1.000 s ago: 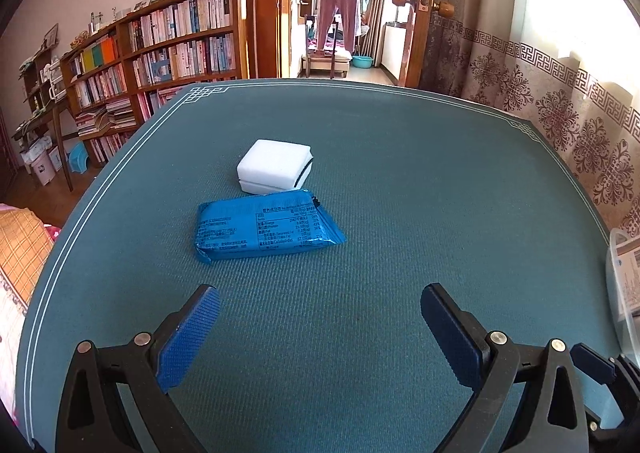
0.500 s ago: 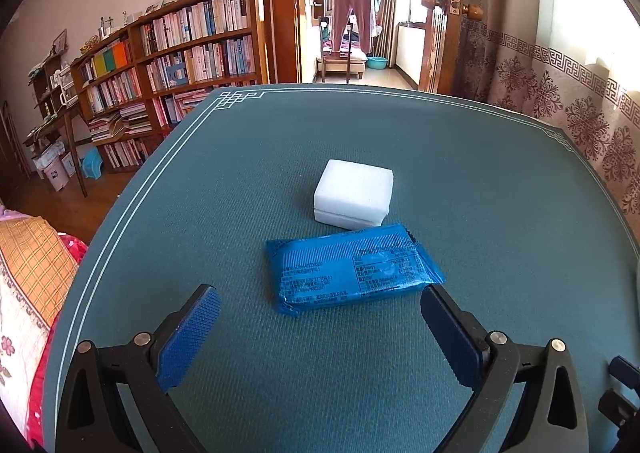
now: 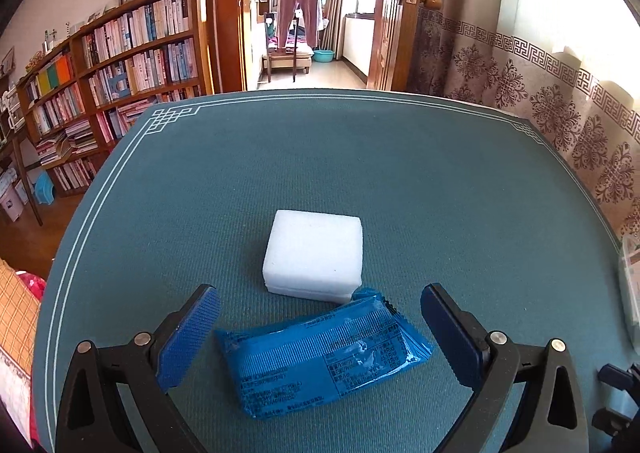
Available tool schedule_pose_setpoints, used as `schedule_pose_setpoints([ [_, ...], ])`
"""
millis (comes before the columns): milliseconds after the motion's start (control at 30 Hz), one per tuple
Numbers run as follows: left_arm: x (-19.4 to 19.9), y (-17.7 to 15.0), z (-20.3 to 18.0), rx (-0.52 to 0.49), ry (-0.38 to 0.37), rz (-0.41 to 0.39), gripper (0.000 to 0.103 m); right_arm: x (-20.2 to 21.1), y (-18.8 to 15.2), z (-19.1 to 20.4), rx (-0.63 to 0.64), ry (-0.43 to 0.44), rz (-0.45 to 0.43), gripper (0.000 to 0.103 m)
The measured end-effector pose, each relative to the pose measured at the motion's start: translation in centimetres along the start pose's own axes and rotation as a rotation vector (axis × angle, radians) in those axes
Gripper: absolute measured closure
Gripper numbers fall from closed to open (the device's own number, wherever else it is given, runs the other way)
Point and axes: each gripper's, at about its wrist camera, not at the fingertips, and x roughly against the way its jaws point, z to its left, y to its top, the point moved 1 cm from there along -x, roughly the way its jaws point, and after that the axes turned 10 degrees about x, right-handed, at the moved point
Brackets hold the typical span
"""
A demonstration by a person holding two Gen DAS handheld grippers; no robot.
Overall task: Organize objects
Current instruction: 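Grasp the blue wrapped wipes pack with the left tool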
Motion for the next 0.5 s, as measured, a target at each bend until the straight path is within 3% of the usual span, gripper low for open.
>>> schedule_pose_setpoints([
  [300,0.9,-2.1,-0.3,-0.075,-0.04,0.049,0.001,-0.1,-0.1,0.0,-0.01,0.011,-0.006,0.033],
  [500,1.5,-4.1,-1.5,-0.149,0.032,0.05,0.001,-0.1,0.0,-0.1,-0.013,0.013,-0.007,0.033],
])
